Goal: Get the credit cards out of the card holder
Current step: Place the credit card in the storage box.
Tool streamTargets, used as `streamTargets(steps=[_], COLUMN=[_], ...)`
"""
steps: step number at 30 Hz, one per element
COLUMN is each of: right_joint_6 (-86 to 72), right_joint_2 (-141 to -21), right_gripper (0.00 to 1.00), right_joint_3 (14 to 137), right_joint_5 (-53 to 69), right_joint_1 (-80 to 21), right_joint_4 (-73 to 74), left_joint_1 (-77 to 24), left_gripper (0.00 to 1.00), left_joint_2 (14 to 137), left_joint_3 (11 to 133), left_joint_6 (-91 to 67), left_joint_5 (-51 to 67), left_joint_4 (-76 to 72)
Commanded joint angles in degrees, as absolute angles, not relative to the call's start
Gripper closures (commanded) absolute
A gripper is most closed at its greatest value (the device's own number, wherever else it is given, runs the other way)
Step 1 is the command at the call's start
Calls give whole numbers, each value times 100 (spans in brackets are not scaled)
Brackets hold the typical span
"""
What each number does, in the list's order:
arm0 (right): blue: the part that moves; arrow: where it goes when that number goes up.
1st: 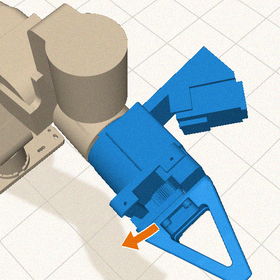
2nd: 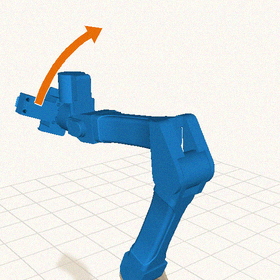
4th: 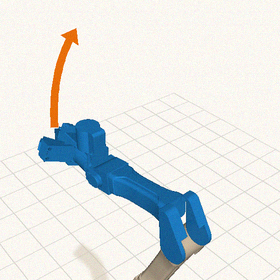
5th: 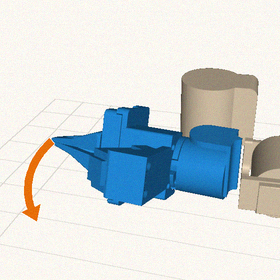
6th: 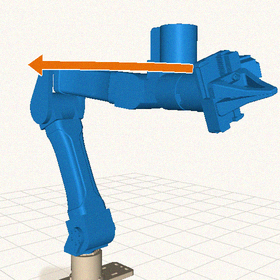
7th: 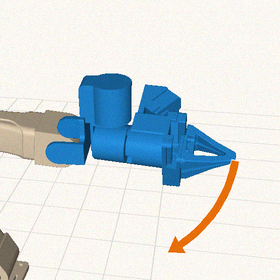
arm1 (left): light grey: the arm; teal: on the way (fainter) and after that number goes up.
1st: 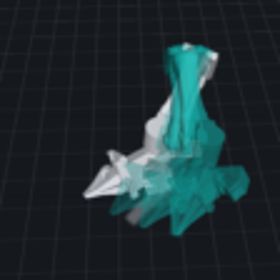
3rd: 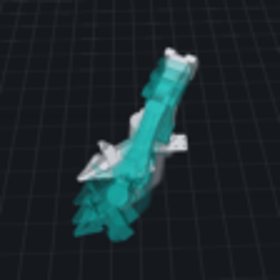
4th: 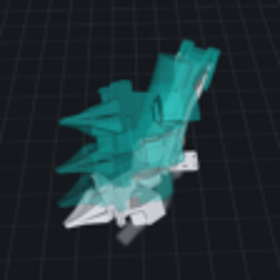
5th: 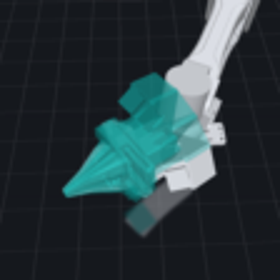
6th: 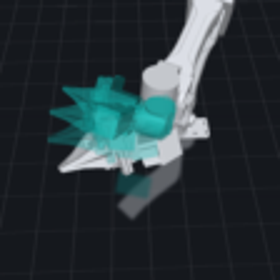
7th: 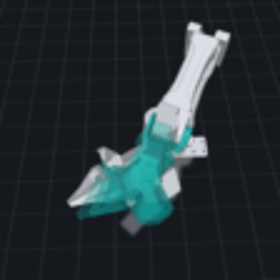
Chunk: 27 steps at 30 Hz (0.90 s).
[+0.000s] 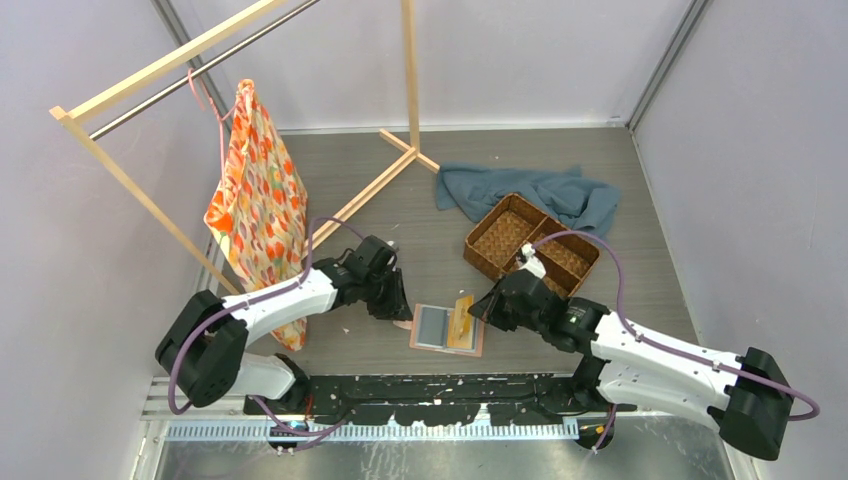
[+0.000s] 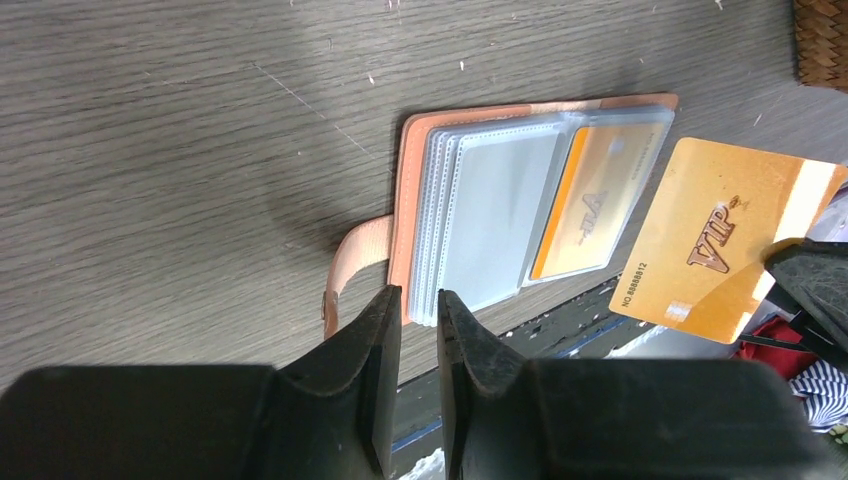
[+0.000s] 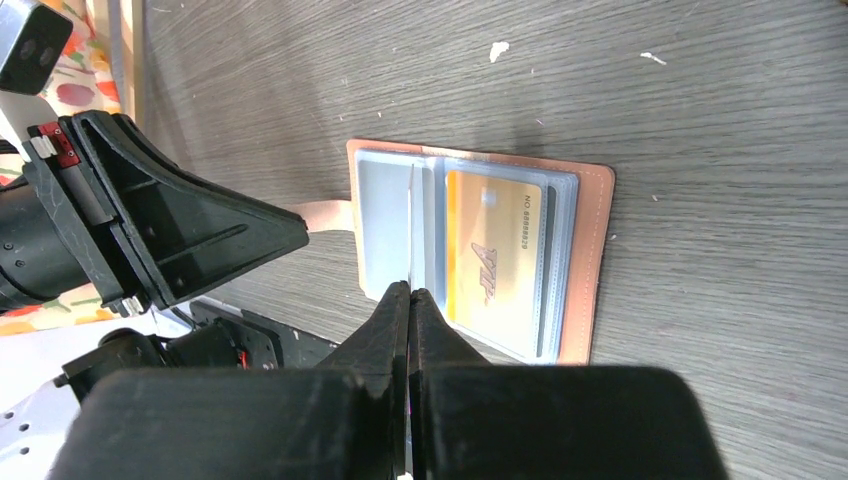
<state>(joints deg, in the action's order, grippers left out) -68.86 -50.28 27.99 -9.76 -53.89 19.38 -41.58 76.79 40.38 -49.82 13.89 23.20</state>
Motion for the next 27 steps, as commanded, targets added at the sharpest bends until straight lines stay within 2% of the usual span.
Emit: streamTargets(steps=[1, 7, 15, 27], right_joint_6=[-6779, -6561, -5839, -5248], right_joint_2=[-5077, -5039, -5262, -6198], right_gripper=[99, 99, 99, 99], right_joint_3=[3124, 3580, 4226, 5065], right_joint_5=[-1151, -1384, -603, -345], right_joint_1=[-5378, -5285, -3979, -2342], right_joint_4=[2086, 2352, 2273, 2352], left_joint_1=[-4157, -4157, -4156, -4153], left_gripper=[78, 78, 78, 77], left_joint_2=[7585, 7575, 7544, 7289], left_joint_3=[4225, 4254, 4323, 4280], left_joint_6=[-4860, -4852, -4805, -4781], left_joint_5=[1292, 1267, 1223, 1103], left_joint_4=[2471, 2525, 2628, 2784])
